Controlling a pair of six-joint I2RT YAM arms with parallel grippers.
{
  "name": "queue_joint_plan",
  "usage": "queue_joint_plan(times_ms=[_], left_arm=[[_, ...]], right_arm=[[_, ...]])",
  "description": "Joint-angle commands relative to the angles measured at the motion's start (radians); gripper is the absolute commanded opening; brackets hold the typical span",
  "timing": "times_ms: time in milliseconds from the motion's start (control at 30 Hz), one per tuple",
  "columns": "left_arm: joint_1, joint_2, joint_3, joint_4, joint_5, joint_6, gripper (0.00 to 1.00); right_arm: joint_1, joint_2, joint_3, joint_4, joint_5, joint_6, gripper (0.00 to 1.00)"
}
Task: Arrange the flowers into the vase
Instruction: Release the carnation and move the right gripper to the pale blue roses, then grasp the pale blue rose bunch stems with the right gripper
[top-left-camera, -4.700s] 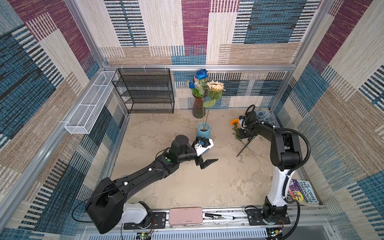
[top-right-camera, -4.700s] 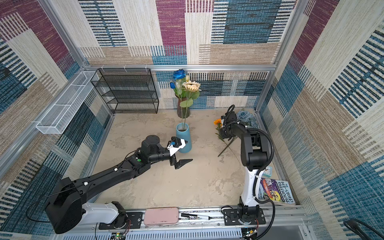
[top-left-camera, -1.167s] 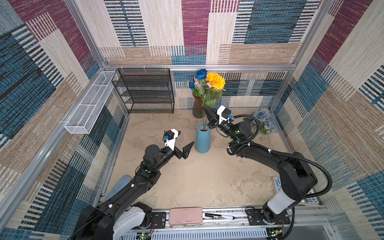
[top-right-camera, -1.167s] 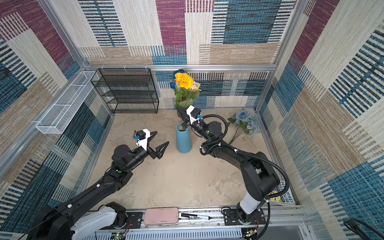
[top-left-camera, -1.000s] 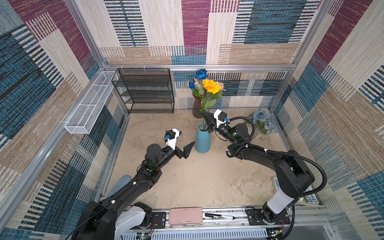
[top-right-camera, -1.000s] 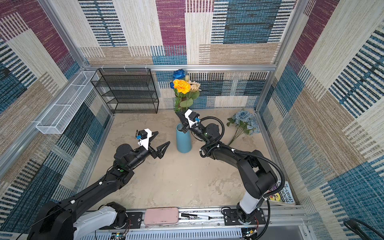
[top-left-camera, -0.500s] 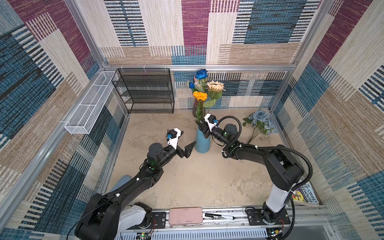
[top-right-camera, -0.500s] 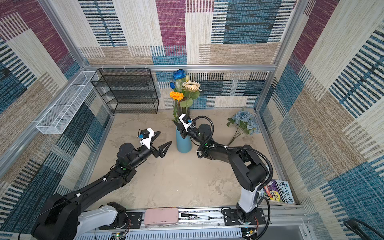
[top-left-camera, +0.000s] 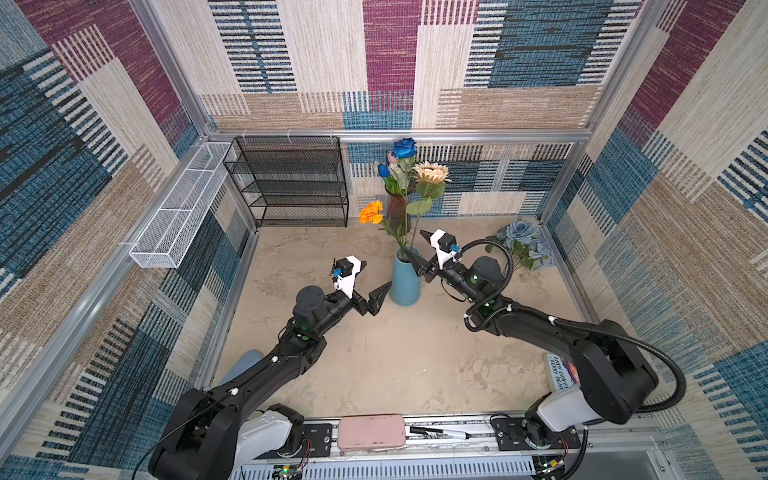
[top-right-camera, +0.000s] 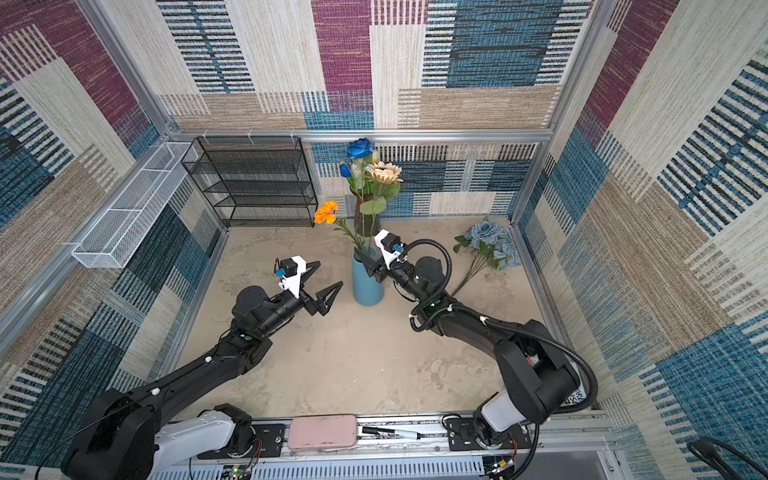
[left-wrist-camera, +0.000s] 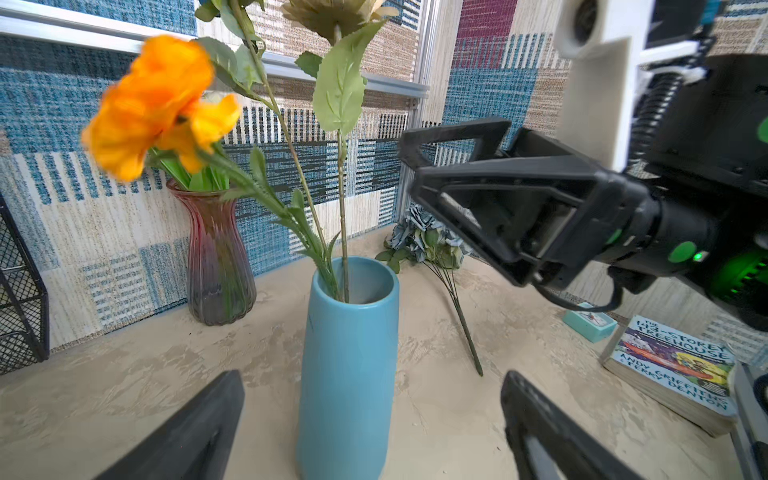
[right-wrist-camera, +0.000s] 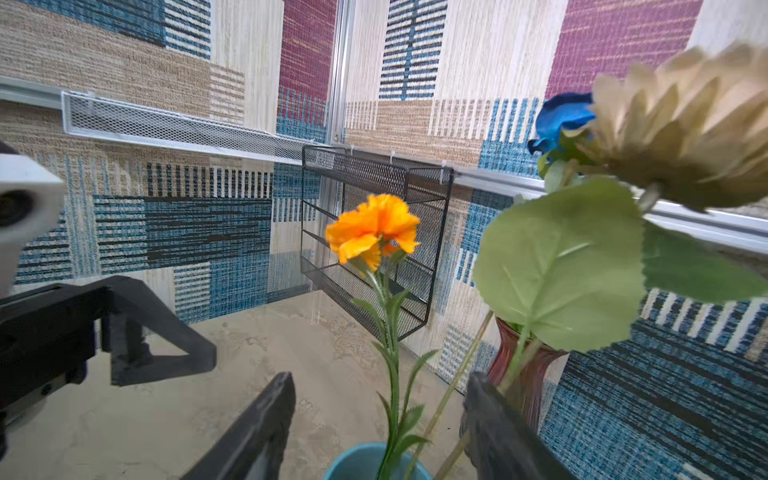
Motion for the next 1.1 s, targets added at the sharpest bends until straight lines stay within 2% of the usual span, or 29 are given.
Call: queue_joint_plan(times_ms=[0,133,200,267,333,400,500,533,700,800,1067], left_arm=[[0.000,-0.018,0.003,0.039,0.044,0.016,0.99],[-0.006,-0.028,0.013,0.028,0.071,0.041,0.99],[-0.026,-0.034,0.028,0.006,0.097,0.073,0.99],[-0.076,-0.048,0.048,-0.049,0.107,0.145,1.00],[-0.142,-0.060,0.085,-0.131,0.113,0.233,1.00],[-0.199,-0.064,0.135,-0.245,0.120,0.291,1.00],[-0.282,-0.045,0.200,-0.378,0.120,0.383,1.00],[-0.307,-0.030,0.218,-0.419,0.112,0.413,1.00],[-0.352,0.094,0.302,-0.544,0.142,0.455,1.00],[-0.363,0.162,0.334,-0.556,0.171,0.449,1.00],[-0.376,0.256,0.376,-0.556,0.195,0.432,0.99]], right_arm=[[0.000,-0.104,-0.061,-0.003,0.052,0.010,0.69],[-0.002,-0.232,-0.105,-0.065,0.144,-0.010,0.70],[-0.014,-0.271,-0.104,-0.097,0.245,0.005,0.70],[-0.072,-0.286,-0.076,-0.166,0.319,0.072,0.70],[-0.183,-0.268,-0.022,-0.284,0.334,0.195,0.66],[-0.295,-0.227,0.026,-0.396,0.328,0.315,0.65],[-0.411,-0.121,0.104,-0.569,0.387,0.406,0.51],[-0.445,-0.078,0.131,-0.627,0.398,0.429,0.50],[-0.572,0.125,0.235,-0.817,0.375,0.480,0.54],[-0.624,0.232,0.286,-0.879,0.345,0.494,0.56],[-0.679,0.380,0.347,-0.956,0.254,0.523,0.59]])
